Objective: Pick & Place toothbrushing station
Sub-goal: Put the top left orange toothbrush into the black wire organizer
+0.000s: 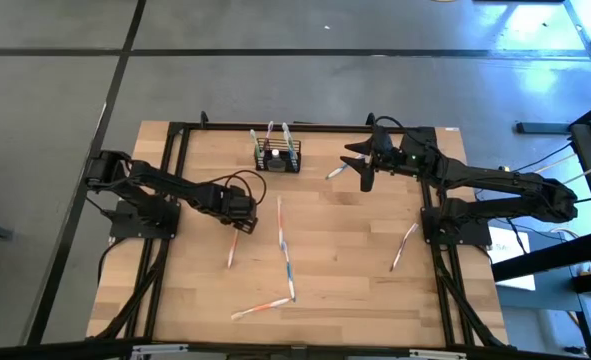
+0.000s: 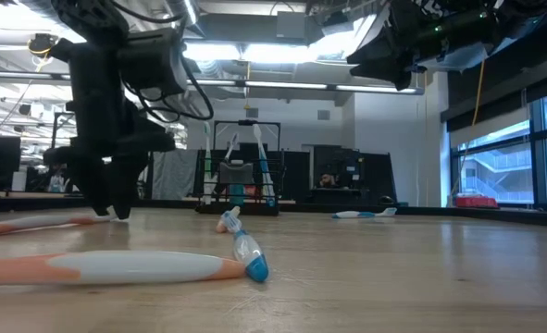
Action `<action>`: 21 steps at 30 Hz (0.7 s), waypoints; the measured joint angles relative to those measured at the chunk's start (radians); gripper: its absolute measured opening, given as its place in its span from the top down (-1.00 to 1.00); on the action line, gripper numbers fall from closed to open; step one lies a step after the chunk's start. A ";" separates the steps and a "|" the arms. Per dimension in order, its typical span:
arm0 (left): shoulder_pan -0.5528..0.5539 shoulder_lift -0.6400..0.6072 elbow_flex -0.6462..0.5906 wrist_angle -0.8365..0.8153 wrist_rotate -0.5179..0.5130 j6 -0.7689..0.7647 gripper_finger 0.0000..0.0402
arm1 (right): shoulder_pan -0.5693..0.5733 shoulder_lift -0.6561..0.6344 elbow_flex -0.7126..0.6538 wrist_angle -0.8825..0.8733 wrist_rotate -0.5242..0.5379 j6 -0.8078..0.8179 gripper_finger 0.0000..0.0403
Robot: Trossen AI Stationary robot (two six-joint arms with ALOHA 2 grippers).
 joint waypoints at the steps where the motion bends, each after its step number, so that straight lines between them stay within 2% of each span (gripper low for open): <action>1: 0.000 0.000 0.000 -0.003 -0.002 0.000 0.22 | 0.000 0.000 0.000 0.000 0.000 0.003 0.05; 13: -0.010 0.002 -0.002 -0.025 -0.027 0.021 0.70 | 0.000 0.000 0.000 0.000 0.000 0.017 0.05; 21: -0.013 0.002 -0.002 -0.021 -0.028 0.066 0.82 | 0.000 0.000 0.000 0.000 0.000 0.017 0.05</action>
